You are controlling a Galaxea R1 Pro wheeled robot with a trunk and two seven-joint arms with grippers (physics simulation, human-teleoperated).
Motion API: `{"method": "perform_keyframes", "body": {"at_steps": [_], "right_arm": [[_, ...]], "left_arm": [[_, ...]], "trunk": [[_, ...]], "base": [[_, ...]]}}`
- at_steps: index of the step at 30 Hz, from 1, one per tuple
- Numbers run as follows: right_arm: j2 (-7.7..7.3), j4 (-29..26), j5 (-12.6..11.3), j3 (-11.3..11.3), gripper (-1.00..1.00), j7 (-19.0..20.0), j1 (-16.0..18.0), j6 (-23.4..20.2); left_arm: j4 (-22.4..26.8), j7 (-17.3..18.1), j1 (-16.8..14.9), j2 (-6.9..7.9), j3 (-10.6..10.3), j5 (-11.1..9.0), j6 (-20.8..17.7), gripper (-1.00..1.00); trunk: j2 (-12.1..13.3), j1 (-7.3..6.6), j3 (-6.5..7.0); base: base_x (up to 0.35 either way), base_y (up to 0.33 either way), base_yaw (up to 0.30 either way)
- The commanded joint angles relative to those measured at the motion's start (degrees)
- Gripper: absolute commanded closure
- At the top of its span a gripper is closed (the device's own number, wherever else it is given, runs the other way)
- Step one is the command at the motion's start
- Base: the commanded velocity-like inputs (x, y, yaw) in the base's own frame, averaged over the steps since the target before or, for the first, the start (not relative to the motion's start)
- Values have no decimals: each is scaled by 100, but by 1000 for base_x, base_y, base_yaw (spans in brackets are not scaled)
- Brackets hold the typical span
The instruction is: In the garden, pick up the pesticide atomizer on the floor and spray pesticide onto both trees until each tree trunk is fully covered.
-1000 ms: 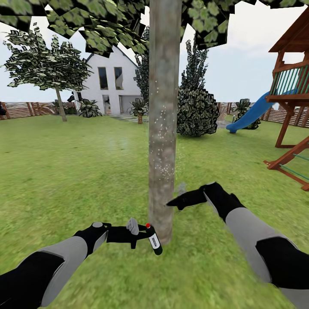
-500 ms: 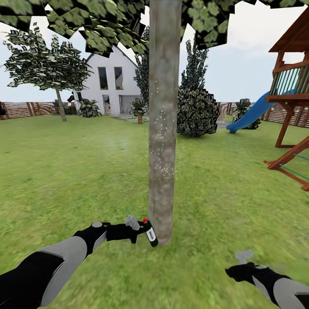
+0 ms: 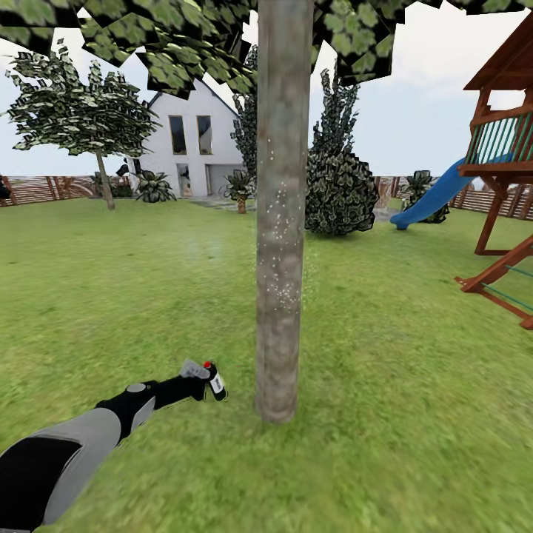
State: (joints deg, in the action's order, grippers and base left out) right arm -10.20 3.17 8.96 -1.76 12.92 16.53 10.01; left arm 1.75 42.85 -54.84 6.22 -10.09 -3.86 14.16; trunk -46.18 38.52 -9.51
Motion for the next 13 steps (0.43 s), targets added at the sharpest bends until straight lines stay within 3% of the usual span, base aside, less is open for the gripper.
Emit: {"method": "perform_keyframes", "body": {"at_steps": [1,13], "right_arm": [[5,-1,-3,1,-100,0,-26,0],[9,-1,1,0,-100,0,-53,1]], "left_arm": [[0,-22,0,45,37,8,14,100],[0,-23,61,90,68,8,17,100]], "trunk": [[0,0,0],[0,0,0]], "base": [[0,0,0],[0,0,0]]}}
